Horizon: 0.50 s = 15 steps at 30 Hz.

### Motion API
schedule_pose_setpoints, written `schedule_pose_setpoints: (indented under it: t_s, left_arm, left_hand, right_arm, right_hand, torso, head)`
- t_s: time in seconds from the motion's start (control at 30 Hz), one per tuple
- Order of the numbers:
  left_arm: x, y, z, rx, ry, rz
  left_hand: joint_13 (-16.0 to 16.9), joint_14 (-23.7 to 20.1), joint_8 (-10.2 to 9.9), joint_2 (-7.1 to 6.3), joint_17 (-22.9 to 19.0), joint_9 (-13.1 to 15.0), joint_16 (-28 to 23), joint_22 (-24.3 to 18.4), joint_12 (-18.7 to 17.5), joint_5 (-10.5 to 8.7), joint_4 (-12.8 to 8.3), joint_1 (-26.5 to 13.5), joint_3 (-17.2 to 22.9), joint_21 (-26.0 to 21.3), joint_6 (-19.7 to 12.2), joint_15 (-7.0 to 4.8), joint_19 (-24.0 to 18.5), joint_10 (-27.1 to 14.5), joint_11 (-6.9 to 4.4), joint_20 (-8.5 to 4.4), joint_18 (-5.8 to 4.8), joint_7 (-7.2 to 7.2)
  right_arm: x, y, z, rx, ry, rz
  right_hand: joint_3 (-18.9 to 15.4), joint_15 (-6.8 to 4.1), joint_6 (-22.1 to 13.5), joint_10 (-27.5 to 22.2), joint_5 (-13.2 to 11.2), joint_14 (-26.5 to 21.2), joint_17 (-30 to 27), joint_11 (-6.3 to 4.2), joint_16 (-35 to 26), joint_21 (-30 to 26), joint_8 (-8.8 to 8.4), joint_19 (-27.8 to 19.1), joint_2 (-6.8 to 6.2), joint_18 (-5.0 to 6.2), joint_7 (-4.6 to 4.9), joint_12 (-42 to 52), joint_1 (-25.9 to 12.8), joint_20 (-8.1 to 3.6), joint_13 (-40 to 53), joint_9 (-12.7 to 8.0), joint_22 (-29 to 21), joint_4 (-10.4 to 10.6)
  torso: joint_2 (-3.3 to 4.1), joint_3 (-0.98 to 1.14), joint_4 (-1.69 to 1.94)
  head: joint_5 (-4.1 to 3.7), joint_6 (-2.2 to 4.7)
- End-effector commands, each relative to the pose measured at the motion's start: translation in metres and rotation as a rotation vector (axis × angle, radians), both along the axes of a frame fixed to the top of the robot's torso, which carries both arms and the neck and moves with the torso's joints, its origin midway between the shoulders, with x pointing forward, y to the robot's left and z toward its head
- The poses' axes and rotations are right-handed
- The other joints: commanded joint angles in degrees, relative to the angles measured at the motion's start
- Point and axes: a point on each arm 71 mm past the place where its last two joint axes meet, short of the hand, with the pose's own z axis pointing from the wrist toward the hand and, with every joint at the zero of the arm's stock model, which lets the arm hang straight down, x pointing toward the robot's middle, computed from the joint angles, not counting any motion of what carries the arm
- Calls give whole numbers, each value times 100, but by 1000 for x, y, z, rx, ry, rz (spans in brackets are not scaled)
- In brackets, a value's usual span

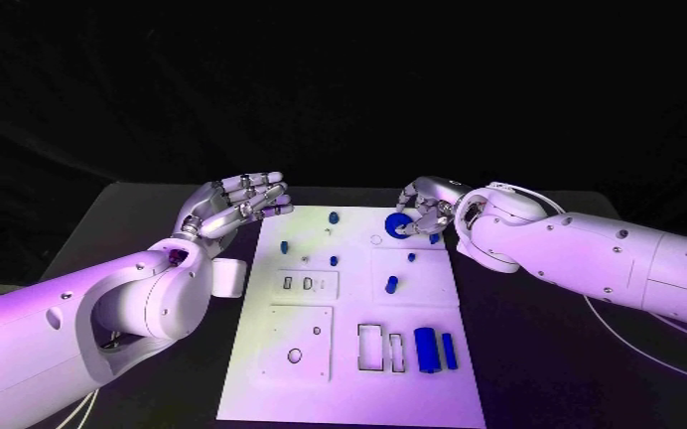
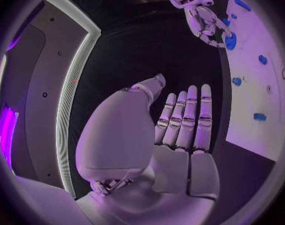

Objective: Assemble the parts on the task board

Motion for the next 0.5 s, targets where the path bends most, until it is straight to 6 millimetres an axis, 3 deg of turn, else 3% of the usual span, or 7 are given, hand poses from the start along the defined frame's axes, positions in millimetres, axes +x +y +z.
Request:
schedule_pose_setpoints:
  t_s: [0.03,0.5]
  left_arm:
    - [0,-2,1,-10,-4,-17]
    - [1,-1,1,-8,-1,-17]
  left_hand:
    - [-4,29,-29,5,10,-8,-36,-8,-31,-15,-44,-55,9,26,-52,0,47,-14,35,6,71,254]
    - [-4,28,-30,5,10,-8,-37,-8,-32,-15,-45,-56,9,25,-53,1,47,-15,36,6,71,254]
  right_arm:
    - [0,1,-3,-8,21,8]
    - [-1,0,-6,-44,20,13]
  right_hand:
    - [42,48,14,49,15,538,1167,9,29,14,53,23,21,-117,-7,42,75,0,544,10,97,-10]
    - [282,39,86,104,-27,542,1192,-3,39,43,136,34,66,-124,-16,106,219,-7,623,3,153,-81]
  torso:
    - [-1,1,-9]
    - [-5,0,-7]
  head:
    - [13,-11]
    - [15,-51]
